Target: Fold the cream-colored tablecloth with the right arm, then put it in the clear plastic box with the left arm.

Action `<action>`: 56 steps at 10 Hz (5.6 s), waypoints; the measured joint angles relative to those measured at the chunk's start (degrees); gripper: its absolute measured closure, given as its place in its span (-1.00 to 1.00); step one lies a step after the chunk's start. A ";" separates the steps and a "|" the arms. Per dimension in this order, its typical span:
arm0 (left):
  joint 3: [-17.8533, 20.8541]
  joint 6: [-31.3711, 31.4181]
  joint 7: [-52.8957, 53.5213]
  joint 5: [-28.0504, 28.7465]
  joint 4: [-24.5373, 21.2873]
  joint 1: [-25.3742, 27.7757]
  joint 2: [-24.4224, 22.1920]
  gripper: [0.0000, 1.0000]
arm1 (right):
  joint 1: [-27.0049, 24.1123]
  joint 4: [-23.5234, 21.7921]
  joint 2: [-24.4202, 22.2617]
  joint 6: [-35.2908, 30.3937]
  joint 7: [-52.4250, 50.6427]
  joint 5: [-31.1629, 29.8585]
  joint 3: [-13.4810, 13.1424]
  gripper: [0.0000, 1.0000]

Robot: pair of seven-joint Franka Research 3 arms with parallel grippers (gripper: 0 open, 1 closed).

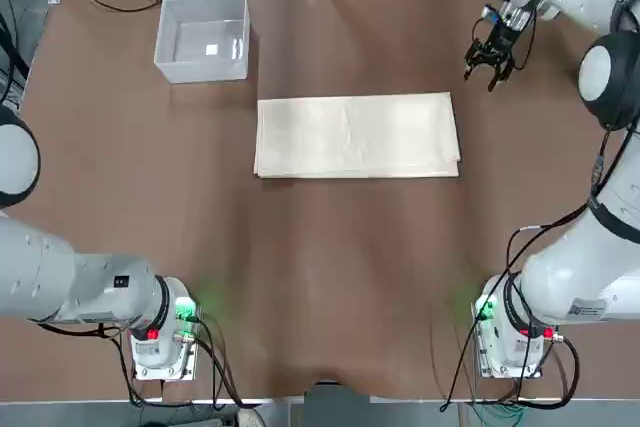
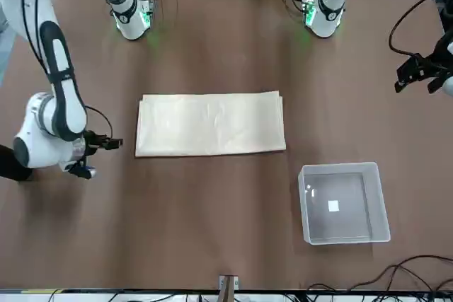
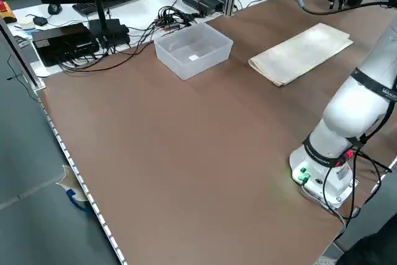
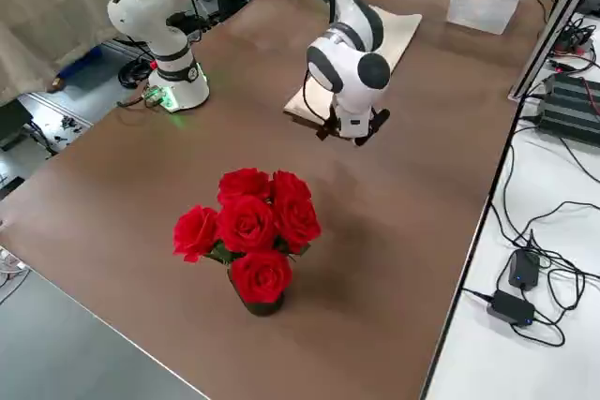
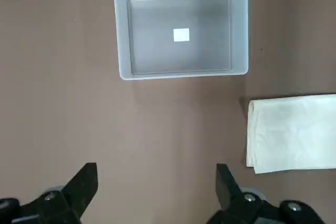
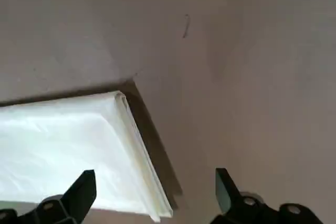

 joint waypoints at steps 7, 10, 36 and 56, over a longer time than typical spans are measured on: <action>-0.02 -0.01 0.00 0.00 0.00 0.00 0.00 -0.98 | 0.54 -12.92 -3.17 8.34 0.00 1.82 1.43 -0.96; -0.03 -0.04 -0.01 0.00 0.00 -0.02 0.01 -0.98 | 2.05 -14.23 -4.24 10.86 0.18 5.36 2.54 -0.95; -1.25 -0.20 -0.13 0.00 -0.02 -0.16 0.32 -0.98 | 2.52 -22.07 -4.41 24.31 0.45 6.24 6.92 0.27; -1.22 -0.20 -0.13 0.00 -0.01 0.02 0.33 -0.98 | 2.77 -21.83 -15.93 17.85 3.57 6.48 7.34 0.93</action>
